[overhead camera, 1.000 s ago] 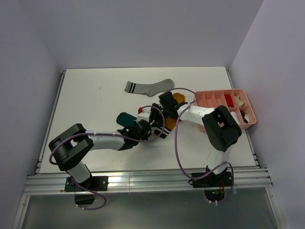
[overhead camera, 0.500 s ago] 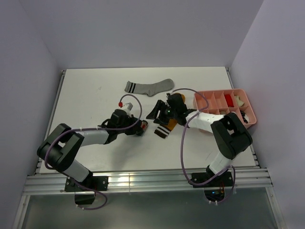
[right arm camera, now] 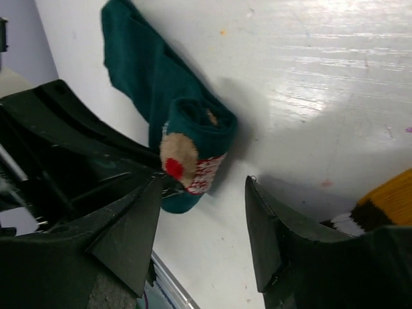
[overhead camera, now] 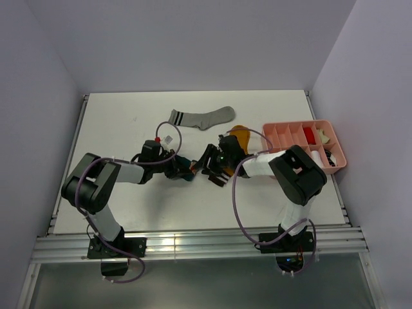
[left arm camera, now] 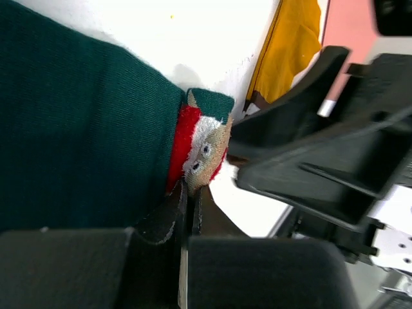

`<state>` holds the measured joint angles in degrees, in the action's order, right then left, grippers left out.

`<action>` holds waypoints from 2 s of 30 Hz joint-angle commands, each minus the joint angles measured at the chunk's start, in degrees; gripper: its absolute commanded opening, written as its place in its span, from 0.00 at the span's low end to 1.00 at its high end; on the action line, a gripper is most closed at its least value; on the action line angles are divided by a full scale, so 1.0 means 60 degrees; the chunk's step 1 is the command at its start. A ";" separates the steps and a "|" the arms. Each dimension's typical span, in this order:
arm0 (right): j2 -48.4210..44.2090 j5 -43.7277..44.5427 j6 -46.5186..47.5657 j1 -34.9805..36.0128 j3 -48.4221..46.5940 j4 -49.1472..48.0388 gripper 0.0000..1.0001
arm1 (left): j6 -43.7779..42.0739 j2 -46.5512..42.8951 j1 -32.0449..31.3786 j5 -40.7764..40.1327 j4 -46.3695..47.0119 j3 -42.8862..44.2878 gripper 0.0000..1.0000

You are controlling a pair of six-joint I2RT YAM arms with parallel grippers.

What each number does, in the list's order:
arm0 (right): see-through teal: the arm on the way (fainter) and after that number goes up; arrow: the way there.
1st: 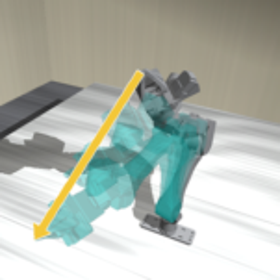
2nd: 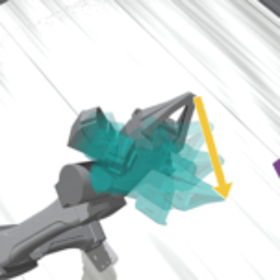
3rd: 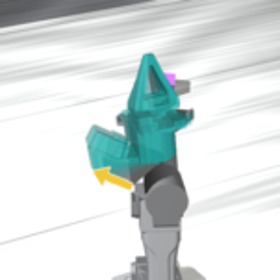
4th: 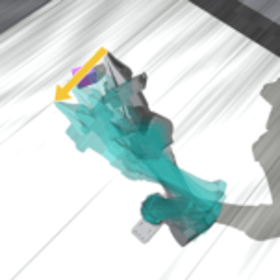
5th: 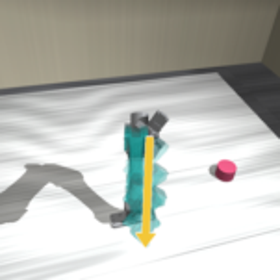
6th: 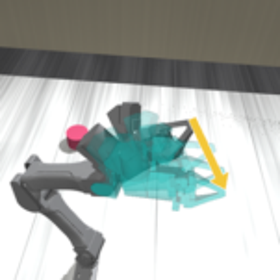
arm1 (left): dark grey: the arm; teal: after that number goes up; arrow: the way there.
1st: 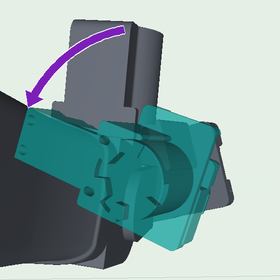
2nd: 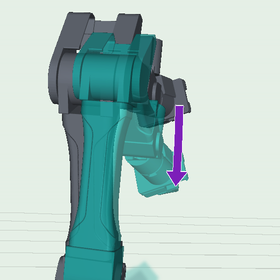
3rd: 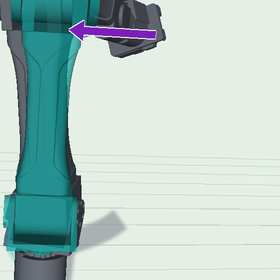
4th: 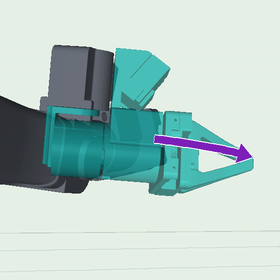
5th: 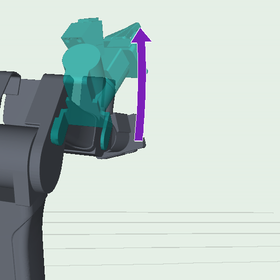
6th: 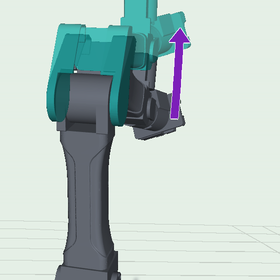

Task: Roll the socks
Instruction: Roll the sock at the center of the board.

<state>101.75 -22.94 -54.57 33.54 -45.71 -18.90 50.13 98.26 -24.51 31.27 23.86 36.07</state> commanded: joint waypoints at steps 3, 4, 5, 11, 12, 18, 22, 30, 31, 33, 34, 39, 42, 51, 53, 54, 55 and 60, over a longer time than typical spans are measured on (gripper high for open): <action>0.0530 0.0351 -0.0500 0.0196 0.0017 -0.1024 0.60 | 0.0170 0.0571 0.0408 0.0399 -0.0533 0.0213 0.01; 0.0662 0.0366 -0.0544 0.0211 0.0002 -0.1055 0.59 | 0.0214 0.0615 0.0510 0.0443 -0.0563 0.0242 0.01; 0.0721 0.0366 -0.0588 0.0225 -0.0027 -0.1156 0.59 | 0.0244 0.0674 0.0555 0.0559 -0.0534 0.0242 0.01; 0.1219 0.0264 -0.0720 0.0240 -0.0174 -0.1435 0.58 | 0.0405 0.0982 0.0862 0.0853 -0.0490 0.0213 0.01; 0.1278 0.0264 -0.0735 0.0255 -0.0218 -0.1494 0.57 | 0.0463 0.1011 0.0877 0.0940 -0.0374 0.0199 0.01; 0.1790 -0.0058 -0.0808 0.0255 -0.0364 -0.1889 0.37 | 0.0332 0.1216 0.0965 0.1102 -0.0563 0.0345 0.01; 0.1616 -0.0059 -0.0501 0.0255 -0.0525 -0.1409 0.11 | 0.0186 0.1421 0.0965 0.1117 -0.0752 0.0476 0.01; 0.0884 0.1052 0.0554 0.0269 -0.1755 0.2399 0.00 | -0.0954 0.0617 0.0907 -0.0214 -0.2099 0.0930 0.35; 0.0868 0.1185 0.0612 0.0269 -0.1901 0.2765 0.00 | -0.1117 0.0311 0.0849 -0.0433 -0.2304 0.1090 0.39; 0.0853 0.1579 0.0890 0.0299 -0.2399 0.3834 0.00 | -0.1526 -0.0027 0.0645 -0.1207 -0.2774 0.1238 0.48; 0.0853 0.1698 0.0949 0.0328 -0.2546 0.4142 0.00 | -0.1630 -0.0377 0.0556 -0.1502 -0.2876 0.1267 0.50; 0.1335 0.1787 0.1257 0.0401 -0.3834 0.6149 0.00 | -0.2215 -0.1638 -0.0321 -0.3739 -0.3214 0.1151 0.53; 0.1556 0.1831 0.1316 0.0489 -0.4450 0.7015 0.00 | -0.2830 -0.2444 -0.1067 -0.5002 -0.3360 0.1122 0.57; 0.2039 0.2051 0.1272 0.0621 -0.5564 0.8510 0.00 | -0.4472 -0.2901 -0.3631 -0.8066 -0.2820 0.0989 0.59; 0.2084 0.2022 0.1257 0.0636 -0.5609 0.8569 0.00 | -0.4735 -0.2506 -0.3926 -0.8402 -0.2615 0.1033 0.58; 0.2113 0.1978 0.1257 0.0636 -0.5609 0.8584 0.00 | -0.4795 -0.2229 -0.4159 -0.8506 -0.2585 0.1120 0.57; 0.2128 0.1977 0.1257 0.0636 -0.5594 0.8584 0.00 | -0.4853 -0.2095 -0.4263 -0.8637 -0.2570 0.1179 0.56; 0.2215 0.1890 0.1257 0.0636 -0.5550 0.8599 0.00 | -0.5205 -0.1437 -0.4849 -0.9253 -0.2453 0.1399 0.54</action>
<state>113.67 -12.67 -47.64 36.88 -78.06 28.86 22.00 88.12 -51.86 -19.22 6.74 42.39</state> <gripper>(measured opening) 0.049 0.540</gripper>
